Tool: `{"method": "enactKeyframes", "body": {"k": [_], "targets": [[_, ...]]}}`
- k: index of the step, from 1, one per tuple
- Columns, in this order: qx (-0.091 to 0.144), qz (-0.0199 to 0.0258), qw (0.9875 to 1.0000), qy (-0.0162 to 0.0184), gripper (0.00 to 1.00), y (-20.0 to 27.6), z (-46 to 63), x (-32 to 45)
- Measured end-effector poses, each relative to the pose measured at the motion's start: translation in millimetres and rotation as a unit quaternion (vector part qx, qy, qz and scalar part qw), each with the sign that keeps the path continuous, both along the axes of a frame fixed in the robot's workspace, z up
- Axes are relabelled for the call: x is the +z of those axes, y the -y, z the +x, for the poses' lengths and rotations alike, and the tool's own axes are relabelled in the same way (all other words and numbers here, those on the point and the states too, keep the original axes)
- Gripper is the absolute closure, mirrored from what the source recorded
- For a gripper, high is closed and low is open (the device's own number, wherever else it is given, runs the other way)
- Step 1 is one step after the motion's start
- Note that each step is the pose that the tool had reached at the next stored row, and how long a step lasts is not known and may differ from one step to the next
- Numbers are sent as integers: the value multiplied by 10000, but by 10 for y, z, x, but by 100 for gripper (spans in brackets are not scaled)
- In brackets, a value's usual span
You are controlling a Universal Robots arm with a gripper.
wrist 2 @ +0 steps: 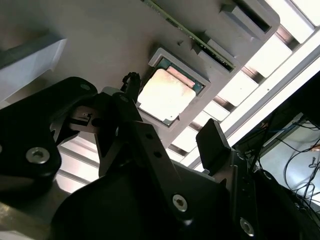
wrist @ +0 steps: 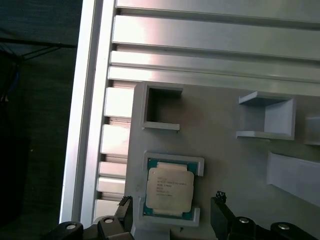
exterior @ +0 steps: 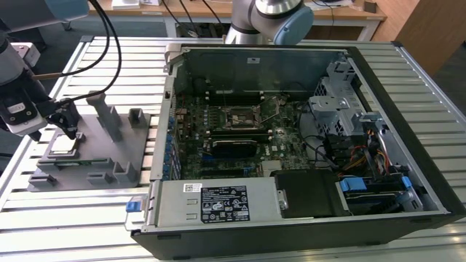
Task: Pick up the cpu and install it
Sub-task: 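Pick up the cpu and move it towards the insertion slot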
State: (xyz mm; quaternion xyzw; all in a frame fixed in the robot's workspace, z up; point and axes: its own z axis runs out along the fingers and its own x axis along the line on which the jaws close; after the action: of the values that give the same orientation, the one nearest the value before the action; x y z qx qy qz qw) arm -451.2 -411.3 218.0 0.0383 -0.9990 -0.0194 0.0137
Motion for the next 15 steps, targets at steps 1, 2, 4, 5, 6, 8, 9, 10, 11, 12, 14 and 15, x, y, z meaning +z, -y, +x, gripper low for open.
{"method": "enactKeyframes", "body": {"k": [1,2,4,5,6,8,9,10,11,12,14,15], "targets": [[0,0,10000,0,28,0,0,-5],[0,0,10000,0,28,0,0,-10],[0,0,10000,0,28,0,0,-19],[0,0,10000,0,28,0,0,-27],[0,0,10000,0,28,0,0,-34],[-2,-1,10000,0,28,0,0,-53],[-4,-1,10000,0,28,0,0,-65],[-9,-1,10000,0,28,0,0,-75],[-17,-1,10000,0,28,0,0,-87],[-29,-1,10000,0,28,-1,1,-99],[-100,-1,9999,0,28,-3,1,-121],[-144,-1,9999,0,28,-5,1,-132]]}}
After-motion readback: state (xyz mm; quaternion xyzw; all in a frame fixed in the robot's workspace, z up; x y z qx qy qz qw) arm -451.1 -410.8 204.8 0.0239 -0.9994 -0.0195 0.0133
